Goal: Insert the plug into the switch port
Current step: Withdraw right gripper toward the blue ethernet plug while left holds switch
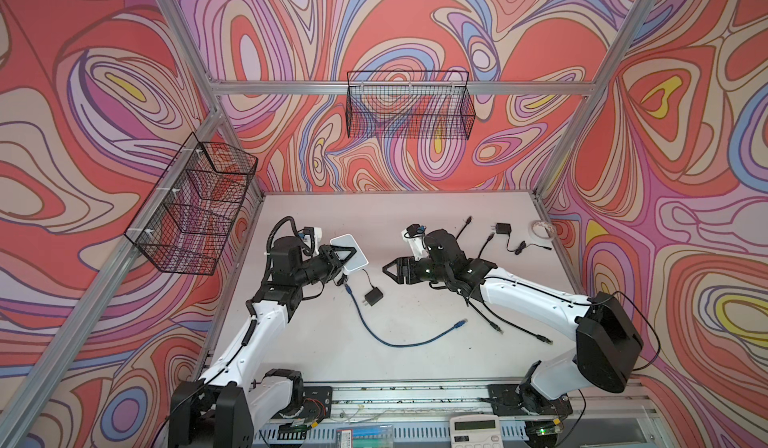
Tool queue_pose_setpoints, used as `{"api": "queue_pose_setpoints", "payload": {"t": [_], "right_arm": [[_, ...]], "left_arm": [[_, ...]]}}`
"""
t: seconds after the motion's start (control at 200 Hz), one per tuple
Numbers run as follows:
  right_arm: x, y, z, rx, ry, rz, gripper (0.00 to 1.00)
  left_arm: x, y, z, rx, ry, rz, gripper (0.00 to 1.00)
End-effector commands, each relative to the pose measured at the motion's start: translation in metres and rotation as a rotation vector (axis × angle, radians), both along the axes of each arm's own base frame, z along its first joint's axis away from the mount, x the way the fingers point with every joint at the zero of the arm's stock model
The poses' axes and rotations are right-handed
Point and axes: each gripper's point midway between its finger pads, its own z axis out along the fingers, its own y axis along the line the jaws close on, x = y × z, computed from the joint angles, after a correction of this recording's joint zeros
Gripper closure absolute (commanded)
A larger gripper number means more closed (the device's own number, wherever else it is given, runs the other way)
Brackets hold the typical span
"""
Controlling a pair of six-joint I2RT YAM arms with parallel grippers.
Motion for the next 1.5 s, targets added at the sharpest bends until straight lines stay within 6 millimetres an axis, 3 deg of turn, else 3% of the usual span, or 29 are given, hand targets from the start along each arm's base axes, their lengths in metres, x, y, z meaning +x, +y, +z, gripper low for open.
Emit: {"api": "queue_pose_setpoints", "payload": {"t": [0.0, 0.185, 0.345, 0.511, 0.561, 0.711, 0.911, 1.057, 1.342, 1.492], "right_arm": [[-0.006, -0.014, -0.015, -0.162, -0.069, 0.067, 0.27], [-0.003, -0.020, -0.021, -0.261, -0.120, 0.099, 0.27], [0.003, -0.007, -0.031, -0.314, -0.120, 0.146, 0.28], [0.010, 0.021, -0.046, -0.346, -0.090, 0.251, 0.30], [0.013, 0.031, -0.066, -0.383, -0.069, 0.276, 0.30], [0.025, 0.064, -0.086, -0.465, -0.080, 0.355, 0.31], [0.032, 0.117, -0.099, -0.502, -0.124, 0.455, 0.31], [0.036, 0.145, -0.115, -0.526, -0.137, 0.509, 0.31], [0.045, 0.170, -0.137, -0.546, -0.211, 0.547, 0.33], [0.049, 0.176, -0.137, -0.560, -0.300, 0.559, 0.34]], "left_arm": [[-0.005, 0.018, 0.001, 0.081, 0.013, 0.069, 1.00], [-0.022, 0.032, -0.003, 0.141, 0.046, 0.117, 1.00], [-0.036, 0.043, -0.008, 0.150, 0.079, 0.166, 1.00], [-0.048, 0.066, -0.011, 0.143, 0.117, 0.254, 1.00], [-0.052, 0.075, -0.017, 0.140, 0.141, 0.287, 1.00], [-0.059, 0.091, -0.025, 0.072, 0.173, 0.328, 1.00], [-0.071, 0.109, -0.017, 0.059, 0.186, 0.386, 1.00], [-0.079, 0.110, -0.009, 0.054, 0.191, 0.401, 1.00], [-0.092, 0.109, 0.005, 0.059, 0.161, 0.422, 1.00], [-0.098, 0.107, 0.006, 0.064, 0.166, 0.419, 1.00]]}}
